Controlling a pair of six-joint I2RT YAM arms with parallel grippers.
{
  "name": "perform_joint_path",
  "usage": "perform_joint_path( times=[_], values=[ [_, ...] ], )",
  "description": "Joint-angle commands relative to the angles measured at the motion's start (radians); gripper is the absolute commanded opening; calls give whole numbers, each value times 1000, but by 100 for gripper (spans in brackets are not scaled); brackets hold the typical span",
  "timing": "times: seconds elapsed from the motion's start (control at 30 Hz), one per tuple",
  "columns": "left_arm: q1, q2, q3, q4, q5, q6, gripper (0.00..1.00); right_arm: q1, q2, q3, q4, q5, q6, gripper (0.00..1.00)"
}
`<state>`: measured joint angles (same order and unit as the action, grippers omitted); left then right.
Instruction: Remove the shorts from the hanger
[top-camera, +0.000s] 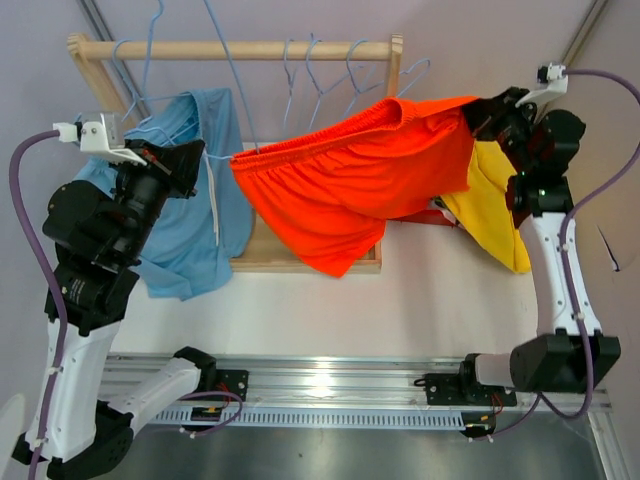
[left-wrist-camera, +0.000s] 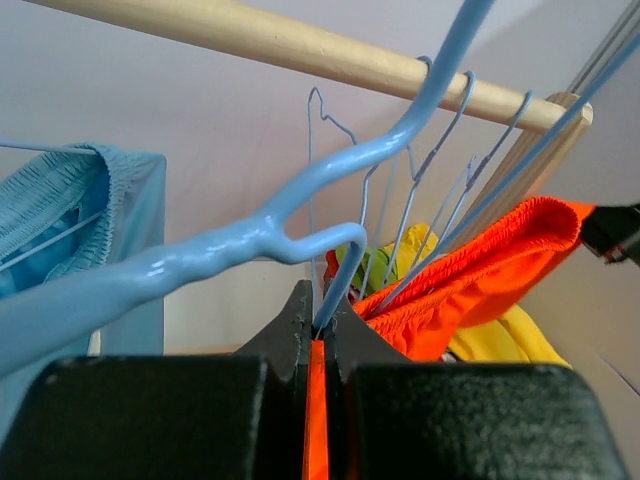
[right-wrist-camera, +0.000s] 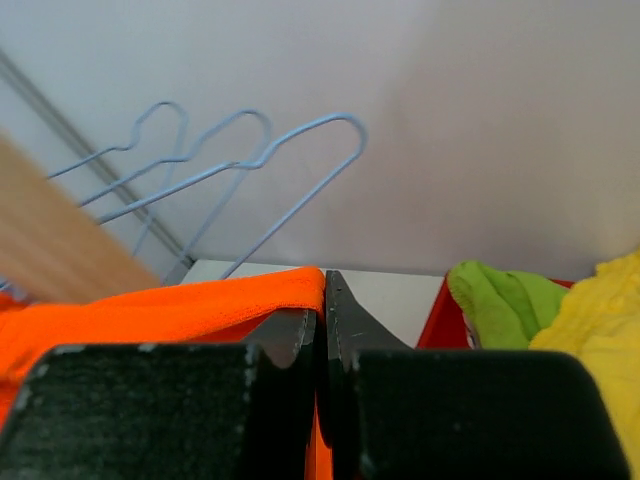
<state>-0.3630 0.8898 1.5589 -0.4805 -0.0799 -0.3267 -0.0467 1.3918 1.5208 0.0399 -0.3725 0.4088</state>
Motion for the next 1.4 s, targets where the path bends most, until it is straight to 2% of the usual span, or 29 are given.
perform_joint_path(
  times=[0.0, 0.33, 0.5, 0.6, 0.63, 0.73, 0.77, 0.87, 1.0, 1.13, 1.37],
  values=[
    [30, -25, 7, 115, -95, -24, 0, 2, -166, -88, 241, -29, -18, 0],
    [30, -40, -72, 261, 63, -207, 0, 44, -342, -102, 95, -224, 7, 0],
    [30, -66, -129, 318, 114, -276, 0, 226, -425, -137, 17, -204, -21, 0],
    [30, -74, -119, 266, 129, -256, 0, 313, -447, -148, -20, -142, -69, 0],
    [30, -75, -91, 238, 124, -232, 0, 326, -450, -137, -81, -117, -88, 0],
    [30, -63, 19, 39, 56, -106, 0, 335, -421, -30, -209, 109, -175, 0],
    [30, -61, 64, -63, -8, -48, 0, 335, -407, 45, -241, 271, -198, 0],
    [30, -89, 76, -189, -121, 24, 0, 305, -318, 166, -221, 493, -284, 0],
    [30, -95, 78, -317, -214, 81, 0, 173, -116, 388, -216, 556, -286, 0],
    [30, -48, 58, -391, -297, 124, 0, 56, 48, 476, -60, 656, -252, 0],
    [30, 100, 72, -477, -472, 133, 0, -1, 424, 676, 116, 1015, -309, 0]
  ],
)
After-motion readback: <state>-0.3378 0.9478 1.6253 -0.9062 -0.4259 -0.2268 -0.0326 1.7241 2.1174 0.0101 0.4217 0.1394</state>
